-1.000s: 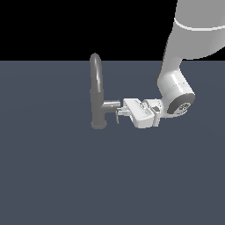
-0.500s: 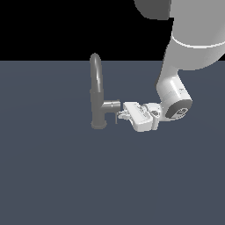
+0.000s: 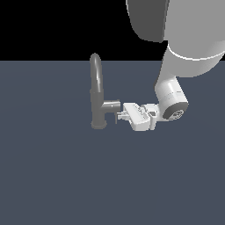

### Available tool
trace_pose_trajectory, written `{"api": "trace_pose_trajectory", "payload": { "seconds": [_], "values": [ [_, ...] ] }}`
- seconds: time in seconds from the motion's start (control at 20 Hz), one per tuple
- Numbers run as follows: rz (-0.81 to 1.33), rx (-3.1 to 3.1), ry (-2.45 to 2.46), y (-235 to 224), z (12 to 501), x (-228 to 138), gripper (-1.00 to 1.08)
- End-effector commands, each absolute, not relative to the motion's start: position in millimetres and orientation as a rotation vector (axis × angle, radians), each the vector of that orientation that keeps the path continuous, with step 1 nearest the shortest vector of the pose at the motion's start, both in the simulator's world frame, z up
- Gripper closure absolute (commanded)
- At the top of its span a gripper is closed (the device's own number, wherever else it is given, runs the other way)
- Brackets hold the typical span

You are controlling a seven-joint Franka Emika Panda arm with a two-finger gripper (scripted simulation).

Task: Turn on the faucet by rotating a designated handle.

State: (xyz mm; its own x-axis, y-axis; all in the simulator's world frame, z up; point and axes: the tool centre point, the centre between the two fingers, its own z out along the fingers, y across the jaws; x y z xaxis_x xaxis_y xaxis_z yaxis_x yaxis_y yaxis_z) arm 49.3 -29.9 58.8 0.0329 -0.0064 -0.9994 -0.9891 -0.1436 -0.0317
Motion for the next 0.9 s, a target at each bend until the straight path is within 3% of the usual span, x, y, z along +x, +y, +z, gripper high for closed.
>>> {"api": "trace_pose_trajectory", "payload": {
  "seconds": [0.0,0.85],
  "values": [
    [1.302,-1.331,1.123,-22.9,50.6,51.2,1.08],
    [1.319,-1.325,1.129,-12.0,35.2,74.8,1.08]
  ]
}}
